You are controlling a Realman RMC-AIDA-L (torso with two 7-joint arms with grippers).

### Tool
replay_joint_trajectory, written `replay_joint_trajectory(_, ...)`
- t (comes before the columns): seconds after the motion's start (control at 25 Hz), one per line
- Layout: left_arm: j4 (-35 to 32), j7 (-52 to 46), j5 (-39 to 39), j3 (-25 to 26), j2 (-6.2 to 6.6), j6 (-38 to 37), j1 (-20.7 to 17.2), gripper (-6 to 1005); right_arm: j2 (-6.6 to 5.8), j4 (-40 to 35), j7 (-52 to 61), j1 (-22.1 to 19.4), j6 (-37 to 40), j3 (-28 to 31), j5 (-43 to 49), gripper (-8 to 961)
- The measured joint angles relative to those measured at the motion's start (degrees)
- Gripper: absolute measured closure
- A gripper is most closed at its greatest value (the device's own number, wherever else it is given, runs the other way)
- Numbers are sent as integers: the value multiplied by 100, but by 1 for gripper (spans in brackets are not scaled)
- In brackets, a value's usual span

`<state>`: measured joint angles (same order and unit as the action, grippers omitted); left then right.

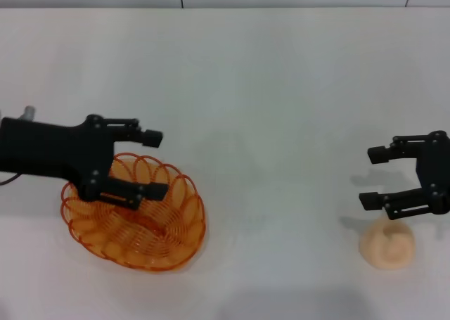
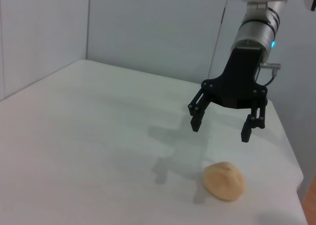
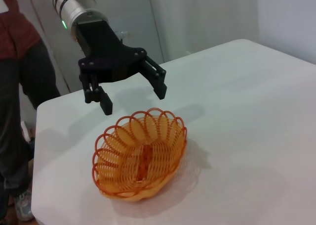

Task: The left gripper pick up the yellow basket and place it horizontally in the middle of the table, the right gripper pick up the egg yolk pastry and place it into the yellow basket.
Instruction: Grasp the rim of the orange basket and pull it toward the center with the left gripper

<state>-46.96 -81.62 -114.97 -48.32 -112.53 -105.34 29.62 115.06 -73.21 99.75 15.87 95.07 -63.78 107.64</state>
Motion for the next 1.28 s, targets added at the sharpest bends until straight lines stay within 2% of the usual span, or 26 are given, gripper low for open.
replay_joint_trajectory(0.2, -6, 101, 74, 77, 75, -88, -203, 117, 9, 30, 0, 46, -126, -150, 0, 138)
replay_joint_trajectory(0.48, -11, 387, 93, 661, 110, -482, -415, 124, 12, 35, 33, 112, -252, -359, -19, 138)
replay_joint_trajectory(1.12, -28, 219, -144, 637, 116, -491, -349, 141, 17, 35, 85, 126, -233, -371, -68, 138)
replay_joint_trajectory(1.28, -71, 165, -286, 618, 69, -495, -275, 145, 17, 36, 87, 119, -240, -344, -68, 138)
